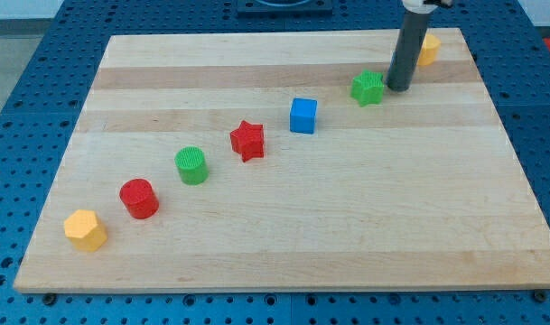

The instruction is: Move the green star diagonally to the triangle

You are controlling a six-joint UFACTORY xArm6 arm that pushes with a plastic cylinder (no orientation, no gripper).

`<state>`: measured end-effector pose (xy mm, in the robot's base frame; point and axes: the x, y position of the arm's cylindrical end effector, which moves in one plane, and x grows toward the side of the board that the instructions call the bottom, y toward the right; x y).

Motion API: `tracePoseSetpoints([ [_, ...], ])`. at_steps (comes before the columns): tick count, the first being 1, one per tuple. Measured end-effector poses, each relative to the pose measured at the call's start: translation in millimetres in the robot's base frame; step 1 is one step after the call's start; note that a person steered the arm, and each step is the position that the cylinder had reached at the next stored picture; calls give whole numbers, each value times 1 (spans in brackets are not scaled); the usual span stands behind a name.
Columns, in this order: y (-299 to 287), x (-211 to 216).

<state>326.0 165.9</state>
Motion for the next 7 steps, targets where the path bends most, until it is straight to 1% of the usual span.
tracePoseSetpoints([
  [7,-40,24],
])
